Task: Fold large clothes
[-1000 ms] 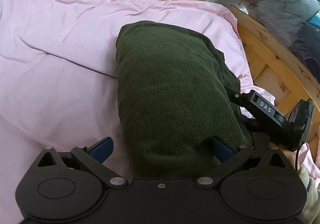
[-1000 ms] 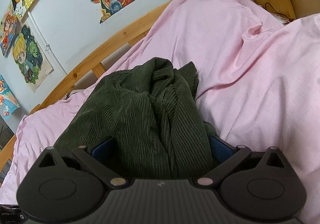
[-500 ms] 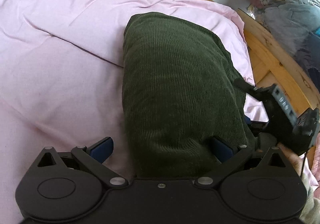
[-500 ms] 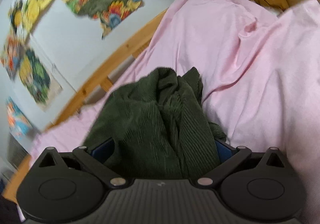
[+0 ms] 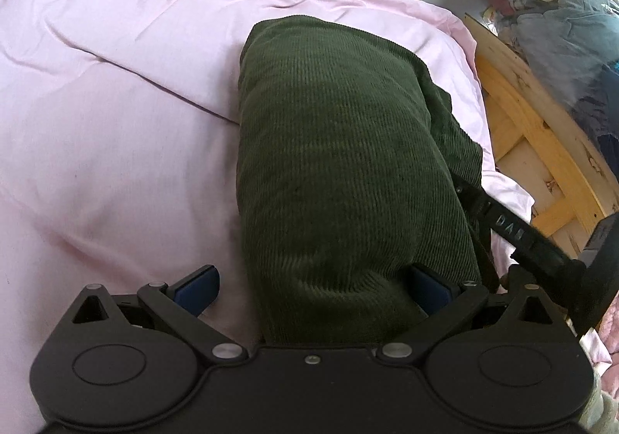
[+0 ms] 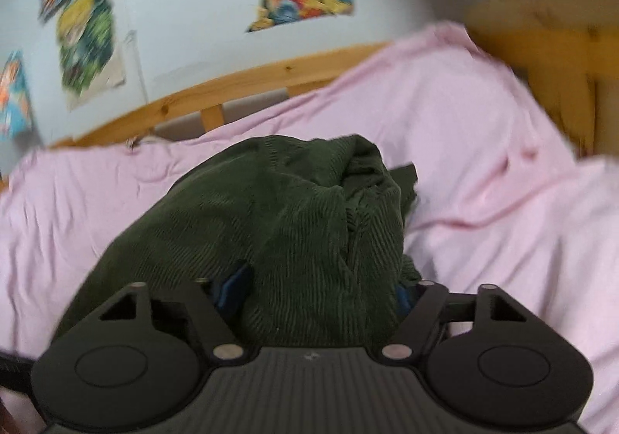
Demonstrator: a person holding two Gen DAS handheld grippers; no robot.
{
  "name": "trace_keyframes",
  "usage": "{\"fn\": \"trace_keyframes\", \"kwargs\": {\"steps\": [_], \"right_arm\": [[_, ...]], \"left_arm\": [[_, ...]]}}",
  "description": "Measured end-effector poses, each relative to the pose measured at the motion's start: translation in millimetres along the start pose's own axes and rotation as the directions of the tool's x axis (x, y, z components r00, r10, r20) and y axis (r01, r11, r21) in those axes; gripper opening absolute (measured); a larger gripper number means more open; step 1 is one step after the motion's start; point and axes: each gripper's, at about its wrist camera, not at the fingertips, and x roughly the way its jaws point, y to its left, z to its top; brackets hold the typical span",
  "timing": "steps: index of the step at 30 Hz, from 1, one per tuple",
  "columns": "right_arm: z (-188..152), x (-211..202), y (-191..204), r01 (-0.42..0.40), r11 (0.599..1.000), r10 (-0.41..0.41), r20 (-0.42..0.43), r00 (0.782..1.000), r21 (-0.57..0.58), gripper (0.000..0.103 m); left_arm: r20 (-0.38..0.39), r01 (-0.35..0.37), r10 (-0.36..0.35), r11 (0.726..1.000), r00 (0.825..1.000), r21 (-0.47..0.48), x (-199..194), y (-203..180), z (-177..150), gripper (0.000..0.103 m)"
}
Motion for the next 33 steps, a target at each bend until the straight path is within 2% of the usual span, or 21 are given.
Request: {"fn": "trace_keyframes", "kwargs": {"steps": [2, 4, 6, 9, 11, 14, 16, 19, 21, 25, 29, 33], "right_arm": [[-1, -2, 5, 0.01, 0.999, -0.01, 0.005, 1.0, -0.04, 0.071], [0, 0, 2, 0.0, 1.0, 0.0, -0.001, 1.0, -0.01, 0.071], [-1, 0, -11, -0.02, 0.998, 0.021, -0.018, 1.0, 0.067, 0.075], [-4, 5, -35, -0.048, 0.973, 0.057, -0.032, 0.998, 0.227, 0.089], [-5, 8, -49, -0.099, 0.946, 0.112, -0.025, 0.993, 0.309, 0.1], [-8, 13, -63, -0.176, 0.888, 0.195, -0.001, 0.981, 0.424, 0.103], [-10, 19, -69, -0.188, 0.866, 0.219, -0.013, 0.976, 0.464, 0.103], [-11, 23, -66, -0.162, 0.886, 0.203, -0.049, 0.978, 0.434, 0.103], [-12, 25, -62, -0.15, 0.898, 0.191, -0.06, 0.98, 0.414, 0.103], [-16, 26, -64, -0.155, 0.889, 0.196, -0.052, 0.979, 0.431, 0.103], [-17, 25, -63, -0.151, 0.89, 0.191, -0.051, 0.98, 0.431, 0.102], [-17, 22, -61, -0.154, 0.892, 0.191, -0.044, 0.981, 0.425, 0.102]], "left_arm": [[0.0, 0.0, 0.0, 1.0, 1.0, -0.001, 0, -1, 0, 0.102], [0.0, 0.001, -0.001, 1.0, 1.0, -0.003, 1, -1, -1, 0.102], [-0.003, 0.002, -0.002, 1.0, 1.0, -0.002, 2, -2, 0, 0.102], [-0.006, 0.005, -0.005, 1.0, 1.0, 0.018, 1, -4, 2, 0.102], [0.04, 0.013, -0.016, 0.998, 0.999, 0.059, -7, -7, 2, 0.102], [0.139, 0.063, -0.077, 0.993, 0.987, 0.104, -20, -6, 7, 0.102], [0.138, 0.088, -0.095, 0.994, 0.986, 0.057, -17, 2, 16, 0.102], [0.139, 0.091, -0.08, 0.993, 0.987, -0.077, -6, 23, 30, 0.102], [0.138, 0.144, -0.124, 0.979, 0.983, -0.144, 3, 37, 37, 0.102], [0.084, 0.203, -0.192, 0.965, 0.978, -0.164, 21, 42, 45, 0.102], [0.006, 0.264, -0.275, 0.915, 0.961, -0.306, 42, 54, 49, 0.102], [-0.024, 0.246, -0.267, 0.917, 0.963, -0.314, 44, 52, 50, 0.102]]}}
